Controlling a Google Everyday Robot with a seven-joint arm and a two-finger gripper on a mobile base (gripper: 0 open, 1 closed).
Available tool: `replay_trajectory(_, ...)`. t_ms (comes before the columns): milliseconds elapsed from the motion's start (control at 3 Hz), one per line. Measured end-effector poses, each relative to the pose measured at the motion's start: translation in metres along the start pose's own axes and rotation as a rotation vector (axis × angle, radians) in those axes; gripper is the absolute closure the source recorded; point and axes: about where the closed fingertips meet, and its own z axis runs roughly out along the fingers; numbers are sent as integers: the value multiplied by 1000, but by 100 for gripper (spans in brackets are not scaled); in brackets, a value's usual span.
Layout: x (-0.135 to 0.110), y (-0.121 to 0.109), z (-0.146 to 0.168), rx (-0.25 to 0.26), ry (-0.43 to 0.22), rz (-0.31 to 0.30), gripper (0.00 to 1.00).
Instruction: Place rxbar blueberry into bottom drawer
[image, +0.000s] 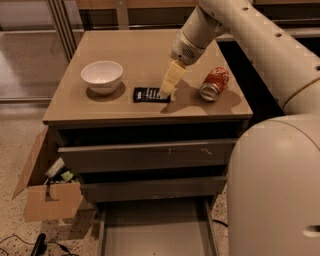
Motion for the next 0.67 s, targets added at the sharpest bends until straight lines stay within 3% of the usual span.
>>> replay_trajectory(667,19,28,23,-72,23,50,0)
